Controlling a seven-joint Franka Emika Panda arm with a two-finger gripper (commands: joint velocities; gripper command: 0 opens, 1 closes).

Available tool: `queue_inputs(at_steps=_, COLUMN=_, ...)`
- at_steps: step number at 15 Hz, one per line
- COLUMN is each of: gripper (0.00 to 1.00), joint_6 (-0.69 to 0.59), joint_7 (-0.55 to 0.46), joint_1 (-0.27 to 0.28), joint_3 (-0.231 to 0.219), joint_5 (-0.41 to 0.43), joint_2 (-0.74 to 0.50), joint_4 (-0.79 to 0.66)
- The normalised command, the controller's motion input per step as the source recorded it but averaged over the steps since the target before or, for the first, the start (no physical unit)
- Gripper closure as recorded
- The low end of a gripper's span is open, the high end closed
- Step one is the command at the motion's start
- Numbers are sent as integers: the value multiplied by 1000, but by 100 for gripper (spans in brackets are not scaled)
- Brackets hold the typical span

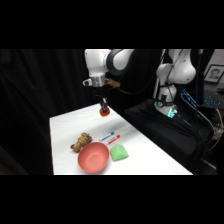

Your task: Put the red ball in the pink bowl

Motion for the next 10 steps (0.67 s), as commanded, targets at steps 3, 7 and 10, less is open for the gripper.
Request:
queue_inputs(at_steps=3, gripper=98, joint_6=71, joint_7=287, joint_1=219, joint_3=81, joint_5=-113, joint_2=69, joint_4=236)
queue_inputs(at_steps=7, gripper=98, joint_6=83, joint_7=253, joint_1=153, joint_3=58, joint_5=-161, joint_2=186, joint_4=311)
queue_inputs(at_steps=10, gripper=98, joint_6=208, joint_7=255, joint_1=126, joint_3=39, joint_5=-212, joint_2=352, joint_4=364)
